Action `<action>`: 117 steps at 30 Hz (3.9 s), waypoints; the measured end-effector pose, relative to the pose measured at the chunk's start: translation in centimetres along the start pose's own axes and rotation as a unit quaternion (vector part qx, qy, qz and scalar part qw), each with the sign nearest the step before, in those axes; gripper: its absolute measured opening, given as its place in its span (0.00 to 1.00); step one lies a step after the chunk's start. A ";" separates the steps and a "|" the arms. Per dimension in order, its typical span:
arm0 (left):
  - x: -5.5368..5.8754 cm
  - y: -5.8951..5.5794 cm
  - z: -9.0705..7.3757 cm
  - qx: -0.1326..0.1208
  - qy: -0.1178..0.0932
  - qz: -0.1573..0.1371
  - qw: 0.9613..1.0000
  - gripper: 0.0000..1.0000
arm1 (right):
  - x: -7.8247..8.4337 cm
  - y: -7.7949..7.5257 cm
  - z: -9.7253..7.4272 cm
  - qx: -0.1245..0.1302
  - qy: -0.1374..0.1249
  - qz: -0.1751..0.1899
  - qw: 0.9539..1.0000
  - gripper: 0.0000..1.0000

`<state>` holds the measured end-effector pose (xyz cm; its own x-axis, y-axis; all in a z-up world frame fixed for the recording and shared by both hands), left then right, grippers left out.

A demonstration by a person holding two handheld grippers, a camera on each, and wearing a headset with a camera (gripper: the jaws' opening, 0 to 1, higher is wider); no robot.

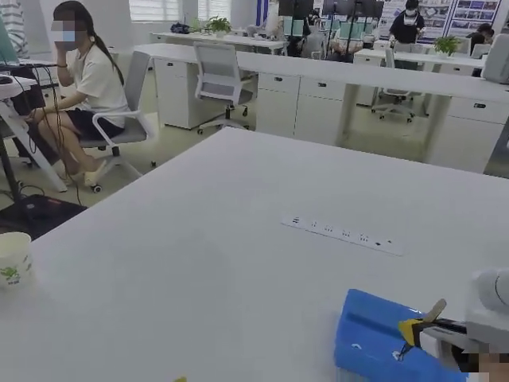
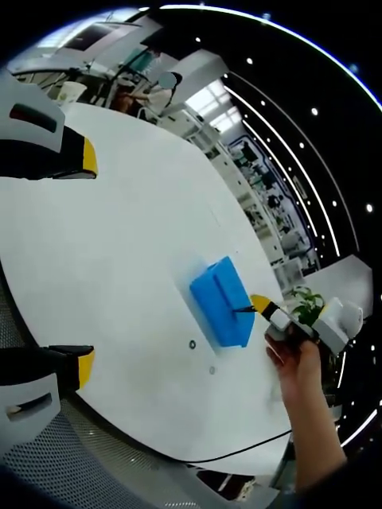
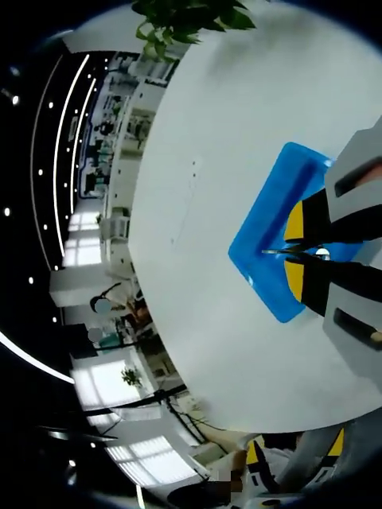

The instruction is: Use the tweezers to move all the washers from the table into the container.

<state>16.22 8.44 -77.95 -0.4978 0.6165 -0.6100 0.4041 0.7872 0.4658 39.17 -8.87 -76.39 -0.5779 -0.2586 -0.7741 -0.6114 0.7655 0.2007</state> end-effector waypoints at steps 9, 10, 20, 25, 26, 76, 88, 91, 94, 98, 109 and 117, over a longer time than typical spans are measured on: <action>0.2 -0.1 0.2 0.002 0.009 0.002 1.000 0.88 | 2.0 -1.3 1.7 0.012 0.022 0.032 0.999 0.03; 0.2 -0.1 0.2 0.002 0.009 0.001 1.000 0.88 | 2.3 -1.4 1.7 0.013 0.023 0.034 0.999 0.03; 0.0 -0.1 0.1 0.004 0.001 -0.003 1.000 0.88 | 2.9 -1.2 2.0 0.015 0.026 0.035 0.999 0.03; 0.0 -0.3 0.1 0.006 0.002 0.002 1.000 0.88 | 2.9 -1.3 2.0 0.018 0.022 0.038 0.999 0.03; 0.0 -0.3 0.1 0.006 0.003 0.002 1.000 0.88 | 2.8 -1.3 2.0 0.017 0.022 0.041 0.999 0.03; 0.5 1.0 -0.1 -0.028 0.003 -0.034 0.999 0.80 | 8.0 2.5 -2.5 -0.030 0.002 0.064 0.997 0.04; 0.4 0.2 0.1 -0.018 0.002 -0.018 1.000 0.80 | 8.3 2.3 -2.4 -0.016 -0.019 0.079 0.997 0.04; 0.4 0.4 0.0 -0.020 0.001 -0.026 0.999 0.80 | 8.3 2.3 -2.5 -0.015 -0.022 0.084 0.996 0.04; 0.4 0.1 0.1 -0.014 0.004 -0.020 1.000 0.81 | 8.3 2.3 -2.5 -0.016 -0.022 0.091 0.995 0.04; 0.4 0.0 0.1 -0.012 0.004 -0.019 1.000 0.81 | 8.4 2.3 -2.5 -0.017 -0.024 0.094 0.995 0.04; 0.5 -0.4 0.3 -0.002 0.015 -0.013 1.000 0.82 | 8.4 2.6 -2.3 -0.015 -0.025 0.082 0.996 0.04; 0.5 -0.4 0.3 -0.002 0.016 -0.013 1.000 0.82 | 8.7 2.4 -2.6 -0.005 -0.026 0.078 0.997 0.03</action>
<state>16.02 8.43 -78.68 -0.5327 0.5960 -0.6009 0.3881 0.8029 0.4524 31.31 -10.82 -81.07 -0.6384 -0.1057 -0.7624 -0.5213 0.7882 0.3272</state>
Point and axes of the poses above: the centre of the closed fingertips' face, and the gripper's own axes: z roughly forward along the fingers, y roughly to its left, x roughly out of its underside, the point moved 5 cm from there along -z, roughly backward along the fingers, and after that the axes turned 9 degrees about z, right-handed, at the moved point
